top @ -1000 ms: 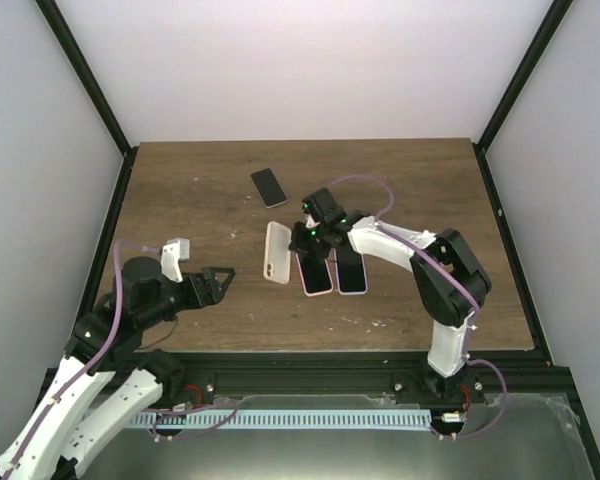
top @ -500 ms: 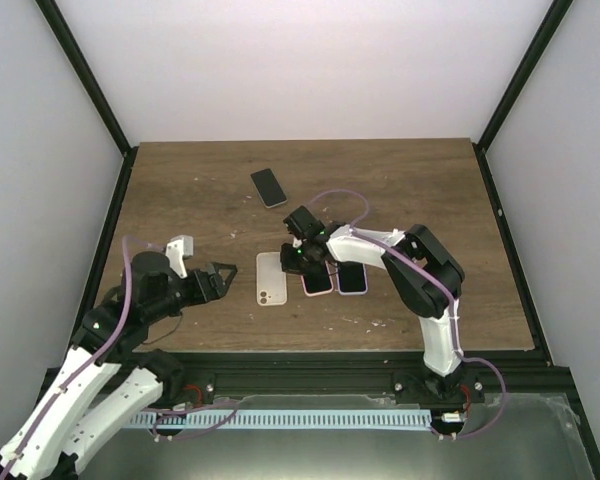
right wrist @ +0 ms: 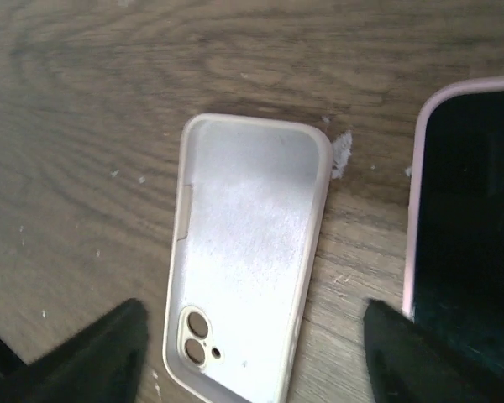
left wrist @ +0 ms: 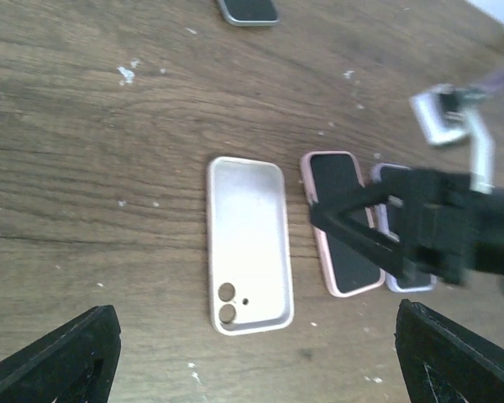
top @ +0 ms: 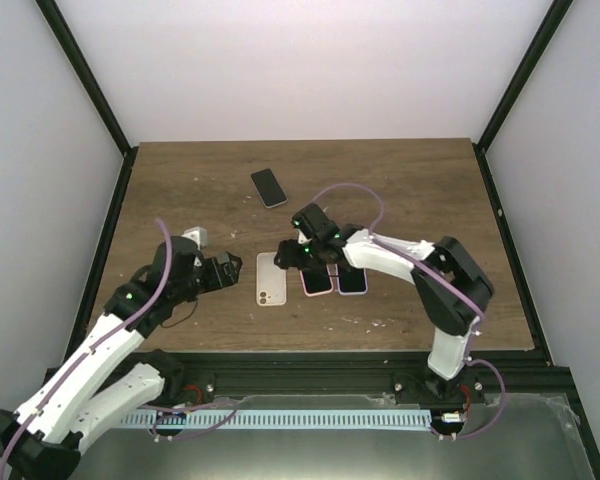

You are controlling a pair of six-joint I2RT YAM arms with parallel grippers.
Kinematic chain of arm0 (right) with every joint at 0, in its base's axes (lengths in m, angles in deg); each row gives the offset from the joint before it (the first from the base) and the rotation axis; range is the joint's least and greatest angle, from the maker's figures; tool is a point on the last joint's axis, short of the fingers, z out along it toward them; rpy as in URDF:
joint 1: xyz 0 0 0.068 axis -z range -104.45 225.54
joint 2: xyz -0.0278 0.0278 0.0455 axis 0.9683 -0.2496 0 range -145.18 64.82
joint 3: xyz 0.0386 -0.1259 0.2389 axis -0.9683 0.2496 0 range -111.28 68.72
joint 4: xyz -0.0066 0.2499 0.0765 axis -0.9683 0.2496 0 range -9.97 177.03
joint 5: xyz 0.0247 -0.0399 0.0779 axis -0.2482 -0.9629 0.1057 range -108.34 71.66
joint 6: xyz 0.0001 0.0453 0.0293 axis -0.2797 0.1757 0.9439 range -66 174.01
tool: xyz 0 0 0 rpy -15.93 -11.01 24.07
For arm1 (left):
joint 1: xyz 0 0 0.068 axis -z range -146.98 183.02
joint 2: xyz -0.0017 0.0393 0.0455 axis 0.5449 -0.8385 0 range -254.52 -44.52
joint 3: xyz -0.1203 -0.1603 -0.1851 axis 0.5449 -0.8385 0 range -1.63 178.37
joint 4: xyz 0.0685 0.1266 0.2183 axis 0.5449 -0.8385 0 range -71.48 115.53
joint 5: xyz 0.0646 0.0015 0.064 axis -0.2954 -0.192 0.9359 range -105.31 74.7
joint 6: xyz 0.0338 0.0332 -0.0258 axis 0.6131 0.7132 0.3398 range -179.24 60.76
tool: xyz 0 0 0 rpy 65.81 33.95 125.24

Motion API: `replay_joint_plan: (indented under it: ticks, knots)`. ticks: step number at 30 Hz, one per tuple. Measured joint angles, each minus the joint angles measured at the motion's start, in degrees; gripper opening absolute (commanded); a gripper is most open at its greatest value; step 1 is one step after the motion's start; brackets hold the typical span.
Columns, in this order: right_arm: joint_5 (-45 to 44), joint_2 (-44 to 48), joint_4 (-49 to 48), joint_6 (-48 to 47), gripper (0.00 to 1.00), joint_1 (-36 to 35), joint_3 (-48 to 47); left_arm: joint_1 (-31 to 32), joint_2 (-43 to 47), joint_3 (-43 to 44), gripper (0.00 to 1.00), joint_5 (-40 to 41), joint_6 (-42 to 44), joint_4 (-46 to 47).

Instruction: Put the phone into the phone case

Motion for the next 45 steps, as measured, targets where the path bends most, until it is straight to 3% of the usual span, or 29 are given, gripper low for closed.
replay_joint_plan:
  ticks: [2,4,8,19,24,35,45]
  knots:
    - [-1.0,3.8,-1.5,-0.9,0.97,0.0,2.8,0.0,-2.5,0.0,0.92,1.9,0.2,1.1]
    - [-2.6,7.3,-2.6,-1.6,1.0,0.3,5.6,-0.1,-5.4,0.2,0.94,3.8,0.3,2.4]
    - [-6.5,13.9,-3.3,-3.6,1.0,1.1,10.6,-0.4,-15.2,4.4,1.0,7.4,0.3,4.3]
    - [-14.1,39.1,-1.2,-5.5,1.0,2.5,22.7,-1.5,-48.3,28.9,0.98,12.5,3.4,7.1]
    - [-16.5,46.4,1.4,-6.0,1.0,2.9,24.4,-1.7,-59.7,39.8,0.97,14.1,4.5,6.8]
    - [-18.5,59.4,4.1,-5.9,1.0,3.0,28.9,-4.1,-74.7,55.2,0.99,16.2,4.2,5.7]
    - [-20.0,60.4,3.8,-6.9,1.0,3.0,28.9,-4.5,-86.5,66.8,0.97,15.6,1.5,3.5]
